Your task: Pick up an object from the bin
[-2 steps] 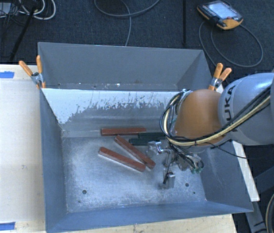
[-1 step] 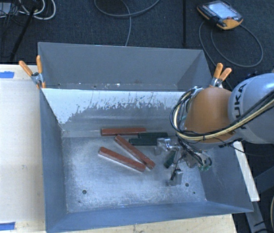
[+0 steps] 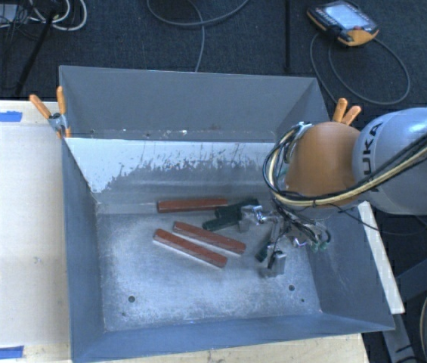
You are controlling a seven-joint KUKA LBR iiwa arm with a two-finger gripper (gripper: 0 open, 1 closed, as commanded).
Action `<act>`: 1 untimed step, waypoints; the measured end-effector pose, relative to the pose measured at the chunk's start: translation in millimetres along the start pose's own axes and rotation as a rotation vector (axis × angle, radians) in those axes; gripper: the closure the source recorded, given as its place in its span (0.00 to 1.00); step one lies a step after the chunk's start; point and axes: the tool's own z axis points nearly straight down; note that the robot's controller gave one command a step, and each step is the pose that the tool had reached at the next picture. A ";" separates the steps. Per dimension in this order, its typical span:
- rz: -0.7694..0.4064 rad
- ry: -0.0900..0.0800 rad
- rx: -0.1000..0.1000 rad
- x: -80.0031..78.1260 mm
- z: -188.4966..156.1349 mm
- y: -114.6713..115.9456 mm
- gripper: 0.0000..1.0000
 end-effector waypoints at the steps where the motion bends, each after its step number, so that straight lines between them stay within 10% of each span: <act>1: 0.001 0.000 -0.002 52.6 1.0 -34.3 1.00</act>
Offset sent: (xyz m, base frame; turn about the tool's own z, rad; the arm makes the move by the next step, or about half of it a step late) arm 0.0000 0.0000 0.0000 0.0000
